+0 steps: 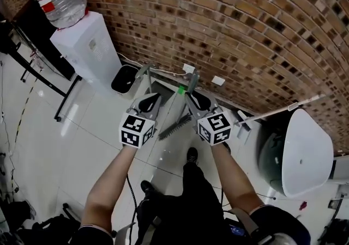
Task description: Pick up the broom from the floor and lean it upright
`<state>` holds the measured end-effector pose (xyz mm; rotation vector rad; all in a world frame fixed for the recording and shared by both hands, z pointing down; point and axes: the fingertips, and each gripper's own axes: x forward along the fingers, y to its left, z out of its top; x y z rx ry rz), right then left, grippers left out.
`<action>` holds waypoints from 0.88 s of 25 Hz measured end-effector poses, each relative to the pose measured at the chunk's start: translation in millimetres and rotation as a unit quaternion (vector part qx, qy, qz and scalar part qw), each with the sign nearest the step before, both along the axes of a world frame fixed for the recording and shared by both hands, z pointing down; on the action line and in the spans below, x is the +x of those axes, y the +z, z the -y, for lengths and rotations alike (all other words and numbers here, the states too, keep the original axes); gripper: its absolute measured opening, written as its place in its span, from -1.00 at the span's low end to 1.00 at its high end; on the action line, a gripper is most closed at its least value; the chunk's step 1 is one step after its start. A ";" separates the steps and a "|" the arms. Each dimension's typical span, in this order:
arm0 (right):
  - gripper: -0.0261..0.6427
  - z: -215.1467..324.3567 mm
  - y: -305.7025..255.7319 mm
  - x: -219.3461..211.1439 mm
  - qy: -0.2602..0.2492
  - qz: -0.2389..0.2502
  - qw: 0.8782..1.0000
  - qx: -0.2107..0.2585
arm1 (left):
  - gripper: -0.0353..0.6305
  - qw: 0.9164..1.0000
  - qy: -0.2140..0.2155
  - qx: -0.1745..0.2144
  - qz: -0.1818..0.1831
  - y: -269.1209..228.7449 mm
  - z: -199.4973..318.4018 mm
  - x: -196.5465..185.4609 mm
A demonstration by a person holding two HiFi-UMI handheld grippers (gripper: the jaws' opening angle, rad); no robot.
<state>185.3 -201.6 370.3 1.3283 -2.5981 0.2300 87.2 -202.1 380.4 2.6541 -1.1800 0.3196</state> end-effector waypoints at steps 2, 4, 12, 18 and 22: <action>-0.71 15.7 15.2 29.9 -0.002 0.015 1.000 -0.013 | -0.89 1.000 -0.004 -0.012 0.002 13.9 14.1 30.9; -0.71 34.9 29.7 57.7 -0.004 0.027 0.999 -0.024 | -0.89 1.000 -0.008 -0.020 0.003 27.2 30.7 59.7; -0.71 96.3 105.2 113.4 -0.036 0.042 0.996 -0.068 | -0.89 0.998 -0.020 -0.052 0.023 89.3 86.1 121.2; -0.71 148.7 189.2 141.2 -0.035 0.049 0.993 -0.101 | -0.89 0.998 -0.015 -0.059 0.015 145.0 140.8 143.2; -0.70 180.7 227.1 156.6 -0.032 0.038 0.992 -0.114 | -0.89 0.997 -0.020 -0.066 0.021 177.1 173.1 156.6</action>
